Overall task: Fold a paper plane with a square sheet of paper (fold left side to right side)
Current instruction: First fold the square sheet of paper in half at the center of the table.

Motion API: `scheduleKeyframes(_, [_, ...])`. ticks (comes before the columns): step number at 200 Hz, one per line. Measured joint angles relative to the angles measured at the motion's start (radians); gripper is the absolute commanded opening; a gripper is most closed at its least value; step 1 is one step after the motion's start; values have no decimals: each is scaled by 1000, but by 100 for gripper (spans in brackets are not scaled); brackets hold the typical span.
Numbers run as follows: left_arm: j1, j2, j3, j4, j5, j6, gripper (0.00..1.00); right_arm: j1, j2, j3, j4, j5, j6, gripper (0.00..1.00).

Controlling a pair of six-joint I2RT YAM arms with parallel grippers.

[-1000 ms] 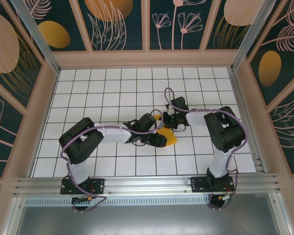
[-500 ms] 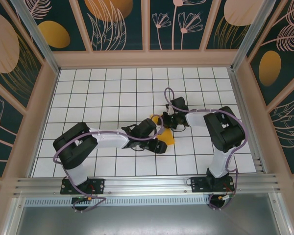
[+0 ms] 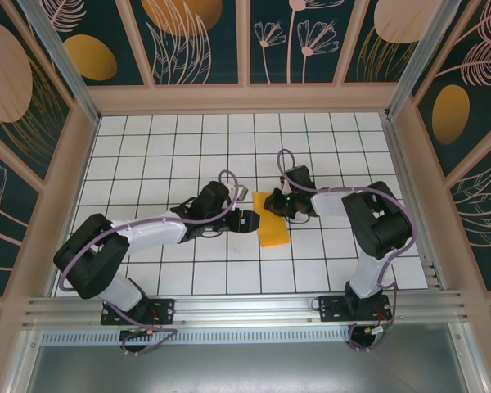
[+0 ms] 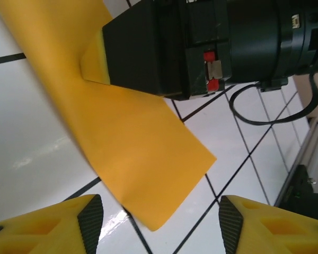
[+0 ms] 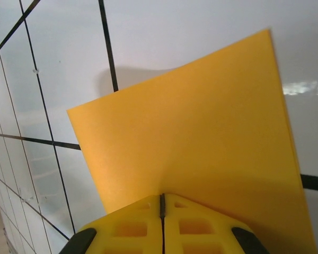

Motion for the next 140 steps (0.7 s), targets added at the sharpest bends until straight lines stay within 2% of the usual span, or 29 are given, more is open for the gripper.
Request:
scheduleKeyframes(56, [-25,138,4,162,105,-64,53,5,-5,-10,13,10,25,8])
scheduleKeyframes(140, [-76,256,47,166,96,-58,51,5,-5,-10,13,12,25,8])
